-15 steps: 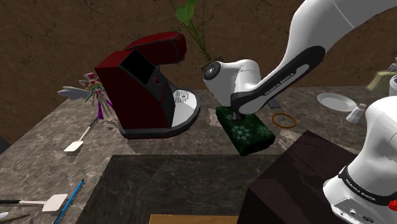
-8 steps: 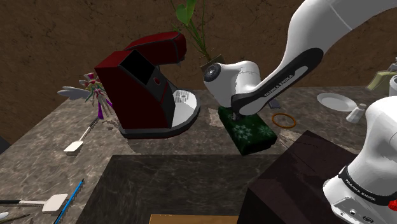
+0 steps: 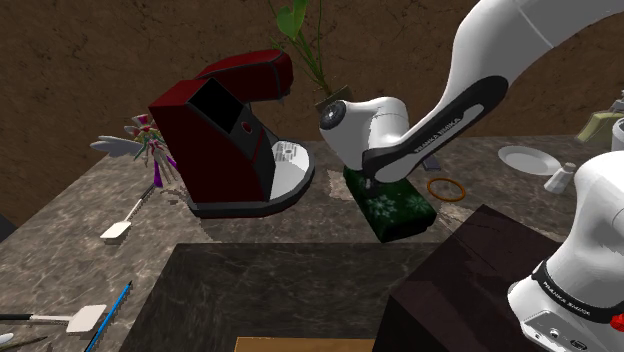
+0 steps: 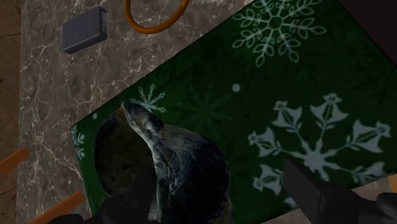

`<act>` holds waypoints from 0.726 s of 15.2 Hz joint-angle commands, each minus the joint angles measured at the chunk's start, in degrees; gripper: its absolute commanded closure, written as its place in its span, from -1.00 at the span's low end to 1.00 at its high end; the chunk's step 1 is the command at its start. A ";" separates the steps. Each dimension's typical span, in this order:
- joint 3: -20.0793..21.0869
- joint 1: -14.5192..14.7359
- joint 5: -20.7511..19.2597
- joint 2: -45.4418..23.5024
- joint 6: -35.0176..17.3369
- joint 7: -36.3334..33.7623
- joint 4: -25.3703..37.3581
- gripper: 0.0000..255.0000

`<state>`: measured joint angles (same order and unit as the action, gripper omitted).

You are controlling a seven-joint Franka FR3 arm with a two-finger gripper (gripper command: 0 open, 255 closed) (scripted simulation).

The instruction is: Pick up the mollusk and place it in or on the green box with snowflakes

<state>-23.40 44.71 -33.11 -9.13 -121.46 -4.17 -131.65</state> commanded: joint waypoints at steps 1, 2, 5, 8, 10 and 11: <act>0.66 0.82 0.89 1.09 2.87 0.27 1.35 -1.00; 1.07 1.34 1.41 1.83 4.77 0.48 2.35 -1.00; 1.40 1.74 1.81 2.35 6.26 0.64 3.20 -1.00; 1.40 1.74 1.81 2.35 6.26 0.64 3.20 -1.00; 1.40 1.74 1.81 2.35 6.26 0.64 3.20 -1.00; 1.40 1.74 1.81 2.35 6.26 0.64 3.20 -1.00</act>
